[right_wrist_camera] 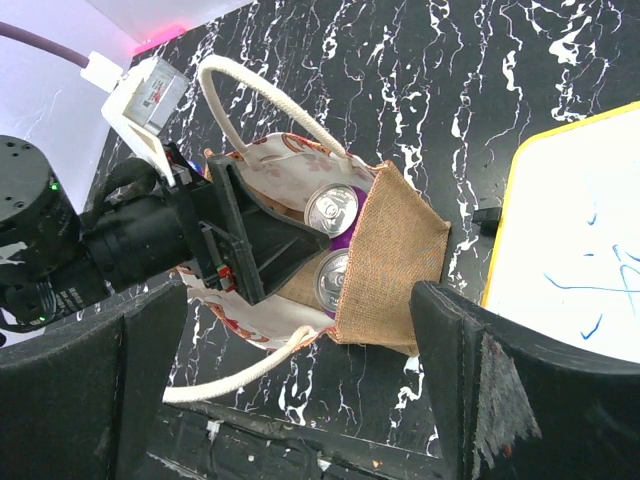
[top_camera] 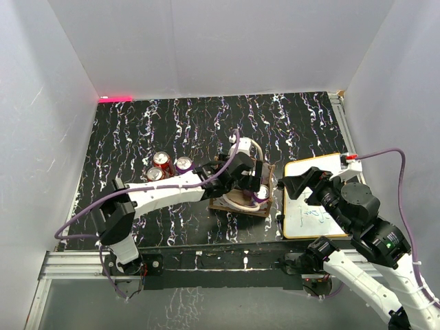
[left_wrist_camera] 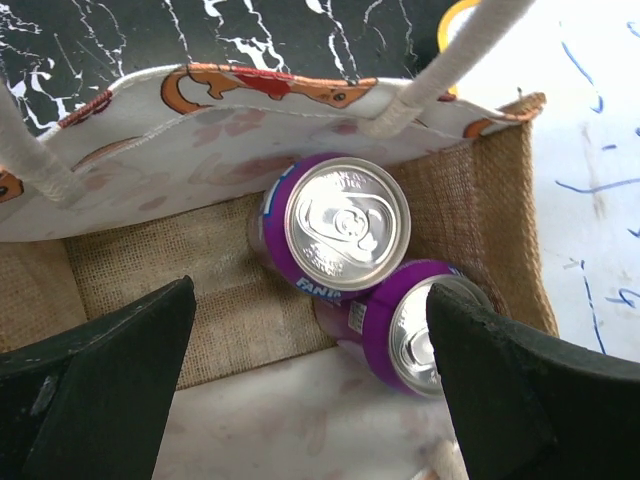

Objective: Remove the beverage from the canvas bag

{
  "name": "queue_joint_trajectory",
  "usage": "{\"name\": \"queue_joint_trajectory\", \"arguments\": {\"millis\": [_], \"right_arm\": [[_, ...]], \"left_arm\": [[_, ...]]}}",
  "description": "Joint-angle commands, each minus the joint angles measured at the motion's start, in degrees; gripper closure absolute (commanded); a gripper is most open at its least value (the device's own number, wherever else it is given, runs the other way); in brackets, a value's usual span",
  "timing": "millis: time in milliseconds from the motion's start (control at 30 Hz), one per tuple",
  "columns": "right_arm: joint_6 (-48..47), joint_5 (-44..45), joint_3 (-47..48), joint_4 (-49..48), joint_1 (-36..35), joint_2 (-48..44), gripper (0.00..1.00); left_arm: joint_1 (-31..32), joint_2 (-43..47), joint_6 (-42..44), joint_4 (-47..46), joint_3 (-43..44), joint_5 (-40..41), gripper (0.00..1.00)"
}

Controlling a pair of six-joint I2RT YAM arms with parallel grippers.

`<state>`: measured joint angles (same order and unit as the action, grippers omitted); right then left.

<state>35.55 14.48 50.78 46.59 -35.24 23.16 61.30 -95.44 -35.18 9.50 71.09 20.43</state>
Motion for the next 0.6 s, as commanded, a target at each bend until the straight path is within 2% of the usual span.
{"name": "queue_joint_trajectory", "arguments": {"millis": [0, 167, 400, 567], "right_arm": [[-1.0, 1.5, 1.2, -0.9, 0.0, -0.5, 0.02], [-0.9, 1.3, 1.0, -0.9, 0.0, -0.4, 0.02], [-0.8, 0.2, 0.6, -1.1, 0.0, -0.6, 0.02], [-0.5, 0.2, 0.4, -1.1, 0.1, -0.9, 0.02]], "left_arm": [[0.4, -1.8, -3.8, 4.5, 5.2, 6.1, 0.03], [1.2, -7.7, -7.2, 11.7, 12.6, 10.2, 0.03], [2.7, -13.1, -8.4, 13.5, 17.0, 13.3, 0.03], [2.8, -19.0, -9.2, 18.6, 22.4, 13.8, 0.03]]}}
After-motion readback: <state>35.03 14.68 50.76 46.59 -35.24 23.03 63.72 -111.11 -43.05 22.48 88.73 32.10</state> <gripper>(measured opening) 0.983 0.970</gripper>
